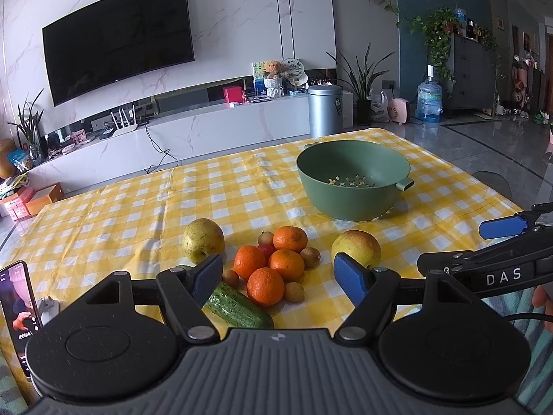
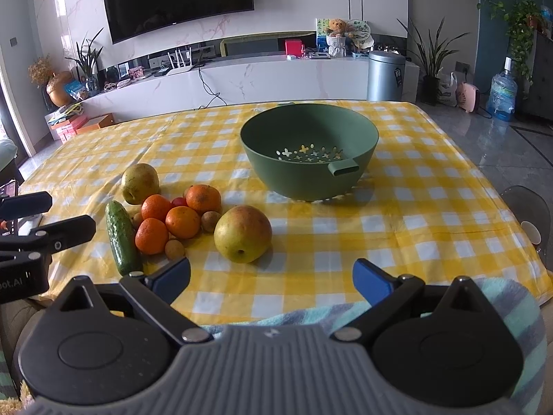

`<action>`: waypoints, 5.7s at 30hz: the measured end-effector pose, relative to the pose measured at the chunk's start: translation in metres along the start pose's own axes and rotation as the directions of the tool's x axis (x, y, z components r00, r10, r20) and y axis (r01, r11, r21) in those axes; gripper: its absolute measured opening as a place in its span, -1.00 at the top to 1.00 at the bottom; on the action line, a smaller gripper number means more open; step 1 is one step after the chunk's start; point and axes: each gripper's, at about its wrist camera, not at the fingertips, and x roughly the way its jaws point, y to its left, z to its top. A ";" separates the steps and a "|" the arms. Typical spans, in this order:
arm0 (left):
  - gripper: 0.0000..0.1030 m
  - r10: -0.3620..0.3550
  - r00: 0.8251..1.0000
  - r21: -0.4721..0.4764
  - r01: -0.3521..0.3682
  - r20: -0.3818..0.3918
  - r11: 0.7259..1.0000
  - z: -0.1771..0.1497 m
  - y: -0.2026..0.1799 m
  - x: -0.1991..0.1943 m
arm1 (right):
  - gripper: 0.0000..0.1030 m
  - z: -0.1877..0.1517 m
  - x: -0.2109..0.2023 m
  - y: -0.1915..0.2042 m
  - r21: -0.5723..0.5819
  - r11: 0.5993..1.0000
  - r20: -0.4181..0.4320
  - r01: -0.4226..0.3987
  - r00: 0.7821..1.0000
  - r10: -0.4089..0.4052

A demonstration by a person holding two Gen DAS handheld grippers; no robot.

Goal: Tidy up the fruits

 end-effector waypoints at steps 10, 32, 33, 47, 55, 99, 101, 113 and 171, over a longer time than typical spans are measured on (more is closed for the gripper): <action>-0.68 0.006 1.000 0.004 -0.006 -0.010 1.000 0.000 0.000 0.001 | -0.92 -0.002 0.001 0.001 -0.005 1.000 -0.010 -0.001 1.000 0.000; -0.68 0.005 1.000 0.003 -0.005 -0.014 1.000 0.000 0.000 0.001 | -0.92 -0.002 0.002 0.003 -0.019 1.000 -0.026 0.002 1.000 -0.003; -0.68 0.005 1.000 0.003 -0.005 -0.014 1.000 0.000 0.000 0.001 | -0.92 -0.002 0.002 0.003 -0.020 1.000 -0.026 0.003 1.000 -0.003; -0.68 0.004 1.000 0.006 -0.004 -0.018 1.000 -0.002 -0.001 0.001 | -0.92 -0.003 0.003 0.005 -0.030 1.000 -0.036 0.002 0.999 -0.003; -0.68 -0.001 1.000 0.006 0.001 -0.029 1.000 -0.004 -0.001 0.003 | -0.92 -0.003 0.005 0.006 -0.031 1.000 -0.040 0.000 0.999 -0.001; -0.50 -0.007 0.971 -0.106 -0.019 -0.241 0.994 0.005 0.070 0.106 | -0.28 0.035 0.132 0.032 -0.094 0.994 -0.133 -0.061 0.990 0.049; -0.50 -0.010 0.971 -0.102 -0.014 -0.237 0.995 0.006 0.071 0.112 | -0.22 0.035 0.136 0.030 -0.084 0.995 -0.139 -0.062 0.989 0.050; -0.62 0.000 0.971 -0.138 -0.034 -0.240 0.990 0.018 0.094 0.147 | -0.19 0.038 0.140 0.016 0.007 0.999 -0.077 -0.047 0.996 0.047; -0.40 -0.154 0.979 -0.071 0.146 -0.136 0.987 0.118 -0.003 0.120 | -0.19 0.101 0.061 -0.035 -0.145 0.985 0.089 -0.090 0.991 0.103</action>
